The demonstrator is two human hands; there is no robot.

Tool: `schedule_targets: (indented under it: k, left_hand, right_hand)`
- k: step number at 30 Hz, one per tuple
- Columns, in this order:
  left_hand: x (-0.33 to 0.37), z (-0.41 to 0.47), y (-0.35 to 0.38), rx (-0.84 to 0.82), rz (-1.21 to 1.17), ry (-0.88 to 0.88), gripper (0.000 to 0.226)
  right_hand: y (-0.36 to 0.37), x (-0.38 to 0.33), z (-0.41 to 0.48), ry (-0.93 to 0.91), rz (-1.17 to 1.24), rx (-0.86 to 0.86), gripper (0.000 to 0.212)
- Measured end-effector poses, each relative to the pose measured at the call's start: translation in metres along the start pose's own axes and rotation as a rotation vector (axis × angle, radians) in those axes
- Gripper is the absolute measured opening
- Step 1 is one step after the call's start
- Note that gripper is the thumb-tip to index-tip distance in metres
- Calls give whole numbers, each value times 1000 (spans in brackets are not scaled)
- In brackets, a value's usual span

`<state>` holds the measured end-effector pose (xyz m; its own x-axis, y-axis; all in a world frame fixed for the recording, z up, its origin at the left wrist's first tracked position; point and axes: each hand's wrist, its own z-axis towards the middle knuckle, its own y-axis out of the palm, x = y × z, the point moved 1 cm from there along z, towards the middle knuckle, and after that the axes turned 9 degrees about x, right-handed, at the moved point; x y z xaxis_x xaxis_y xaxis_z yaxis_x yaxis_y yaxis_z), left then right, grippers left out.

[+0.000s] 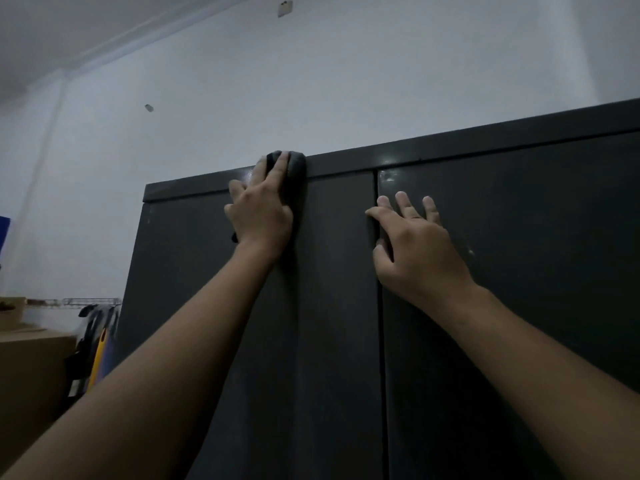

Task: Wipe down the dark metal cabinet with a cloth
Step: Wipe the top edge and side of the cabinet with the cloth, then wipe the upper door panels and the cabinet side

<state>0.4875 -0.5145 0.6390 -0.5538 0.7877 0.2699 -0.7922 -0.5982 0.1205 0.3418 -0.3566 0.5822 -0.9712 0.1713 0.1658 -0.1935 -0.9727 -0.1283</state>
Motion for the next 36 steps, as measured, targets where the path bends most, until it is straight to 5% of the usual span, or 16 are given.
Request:
schedule_targets:
  k: [7, 10, 13, 15, 21, 26, 30, 36]
  left_hand:
    - [23, -14, 6, 24, -82, 361, 68]
    - [30, -29, 5, -6, -158, 495, 65]
    - [43, -47, 6, -41, -279, 523, 65]
    - [54, -55, 3, -88, -360, 469, 67]
    - [84, -75, -17, -461, -665, 482, 62]
    - [96, -85, -29, -853, -808, 408, 73]
    - [96, -80, -38, -733, -615, 469, 63]
    - [52, -58, -25, -426, -727, 329, 45]
  right_hand:
    - [-9, -3, 11, 113, -26, -31, 46]
    - [-25, -4, 15, 158, 80, 115, 38]
    - [-40, -6, 11, 271, 177, 177, 41]
    - [-40, -11, 1, 281, 106, 74, 58]
    - [-37, -14, -28, 341, -320, -212, 113]
    - [-47, -14, -31, 441, -393, -213, 106]
    - [-38, -16, -38, 417, -315, -115, 100]
    - [-32, -4, -49, 87, -344, -28, 84]
